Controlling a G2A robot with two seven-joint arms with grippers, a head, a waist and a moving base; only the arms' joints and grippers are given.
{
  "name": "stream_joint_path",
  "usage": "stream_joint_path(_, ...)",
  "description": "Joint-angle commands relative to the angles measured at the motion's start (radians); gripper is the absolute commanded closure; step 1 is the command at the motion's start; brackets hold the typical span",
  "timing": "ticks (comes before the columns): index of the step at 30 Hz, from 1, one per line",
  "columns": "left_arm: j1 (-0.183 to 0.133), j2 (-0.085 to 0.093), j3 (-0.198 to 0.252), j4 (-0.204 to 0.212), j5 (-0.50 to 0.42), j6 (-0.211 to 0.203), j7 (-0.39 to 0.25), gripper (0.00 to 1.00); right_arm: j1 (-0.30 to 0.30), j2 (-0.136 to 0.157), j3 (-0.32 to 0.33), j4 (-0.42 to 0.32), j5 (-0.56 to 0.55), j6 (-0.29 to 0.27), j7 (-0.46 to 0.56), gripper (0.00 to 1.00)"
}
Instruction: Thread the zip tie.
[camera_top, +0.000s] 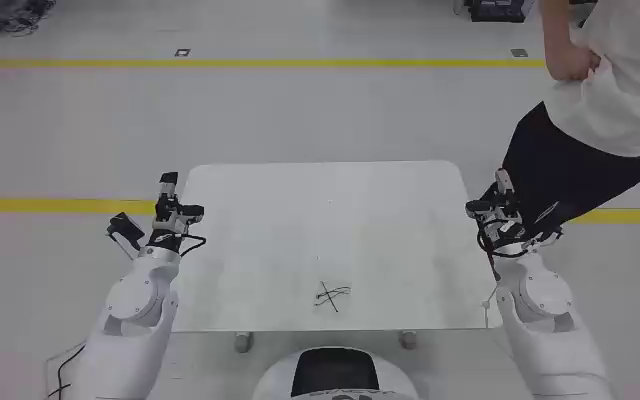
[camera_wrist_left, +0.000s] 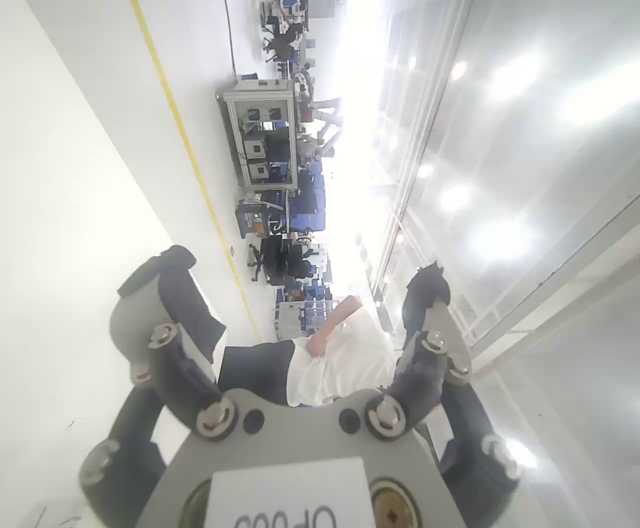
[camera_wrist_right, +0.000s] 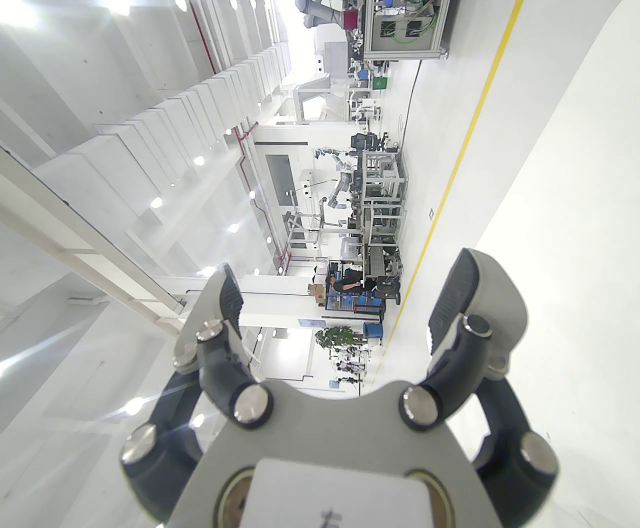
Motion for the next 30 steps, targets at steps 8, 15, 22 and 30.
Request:
stream_joint_path(8, 0.0, 0.0, 0.0, 0.0, 0.0, 0.0, 0.0, 0.0, 0.023, 0.02, -0.024, -0.01, -0.3, 0.134, 0.13, 0.0)
stream_joint_path(15, 0.0, 0.0, 0.0, 0.0, 0.0, 0.0, 0.0, 0.0, 0.034, 0.026, -0.043, -0.018, -0.392, 0.162, 0.215, 0.0)
stream_joint_path(22, 0.0, 0.0, 0.0, 0.0, 0.0, 0.0, 0.0, 0.0, 0.038, 0.031, -0.064, -0.04, -0.469, 0.146, 0.262, 0.0)
stream_joint_path(30, 0.0, 0.0, 0.0, 0.0, 0.0, 0.0, 0.0, 0.0, 0.083, 0.049, -0.121, -0.041, -0.698, 0.117, 0.474, 0.0)
